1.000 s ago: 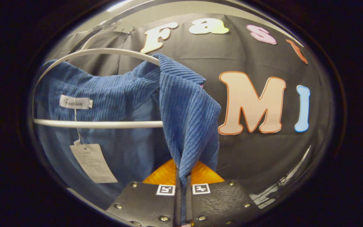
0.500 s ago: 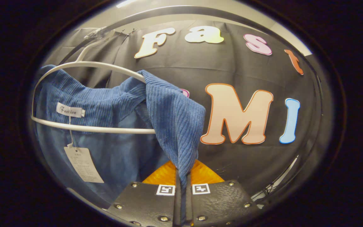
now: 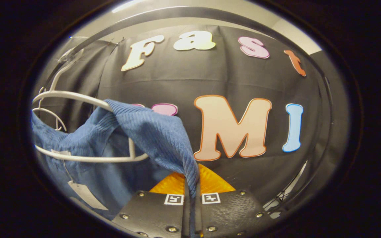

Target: Grasp the clothes on the hanger with both hands and then place them into the laundry hamper below.

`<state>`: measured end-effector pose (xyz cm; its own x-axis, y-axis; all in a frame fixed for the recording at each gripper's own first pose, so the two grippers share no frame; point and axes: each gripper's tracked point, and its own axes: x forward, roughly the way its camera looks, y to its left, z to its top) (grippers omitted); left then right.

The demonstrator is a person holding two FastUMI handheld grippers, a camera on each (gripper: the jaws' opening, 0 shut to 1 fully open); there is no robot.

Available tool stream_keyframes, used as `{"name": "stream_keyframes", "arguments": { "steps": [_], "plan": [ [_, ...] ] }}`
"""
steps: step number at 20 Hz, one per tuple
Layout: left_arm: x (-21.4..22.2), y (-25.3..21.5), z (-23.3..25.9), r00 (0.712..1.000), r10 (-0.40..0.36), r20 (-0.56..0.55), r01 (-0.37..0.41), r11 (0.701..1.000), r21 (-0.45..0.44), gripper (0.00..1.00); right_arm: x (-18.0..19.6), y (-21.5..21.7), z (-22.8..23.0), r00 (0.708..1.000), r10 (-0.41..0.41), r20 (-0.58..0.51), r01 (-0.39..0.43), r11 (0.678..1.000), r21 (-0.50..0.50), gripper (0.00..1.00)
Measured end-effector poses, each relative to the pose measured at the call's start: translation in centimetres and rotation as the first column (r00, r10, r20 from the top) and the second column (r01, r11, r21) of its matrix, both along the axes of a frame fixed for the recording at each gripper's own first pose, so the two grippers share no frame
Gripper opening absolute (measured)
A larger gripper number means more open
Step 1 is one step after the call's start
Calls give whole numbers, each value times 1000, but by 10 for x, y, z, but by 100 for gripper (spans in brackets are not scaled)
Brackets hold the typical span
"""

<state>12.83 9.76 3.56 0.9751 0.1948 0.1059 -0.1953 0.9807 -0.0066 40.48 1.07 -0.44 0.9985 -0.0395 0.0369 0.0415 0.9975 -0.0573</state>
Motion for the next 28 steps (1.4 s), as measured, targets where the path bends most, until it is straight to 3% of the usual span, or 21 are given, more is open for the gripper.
{"name": "stream_keyframes", "arguments": {
  "steps": [7, 13, 16, 18, 25, 26, 28],
  "plan": [
    [18, 13, -4, 999, 37, 1, -37, 999, -5, 2, 28, -21, 25, 995, -65, 69, 57, 992, 116, 6],
    [35, 14, -24, 997, 41, -69, -41, 999, -7, 2, 49, -26, 28, 992, -68, 109, 54, 990, 133, 5],
    [51, 13, -47, 992, 39, -122, -44, 998, -38, 2, 55, -26, 2, 993, -87, 77, 79, 991, 107, 2],
    [63, 7, -54, 991, 29, -129, -34, 999, -37, 2, 61, -25, -17, 996, -81, 38, 77, 991, 114, 6],
    [64, -9, -100, 981, 15, -194, -26, 998, -56, 3, 64, -54, -82, 992, -97, -79, 103, 992, 72, 6],
    [62, -10, -107, 979, 16, -205, -29, 998, -62, 3, 61, -57, -90, 991, -94, -96, 100, 993, 61, 2],
    [58, -11, -123, 974, 13, -225, -31, 997, -75, 4, 54, -60, -109, 987, -95, -129, 103, 993, 52, 6]
  ]
}}
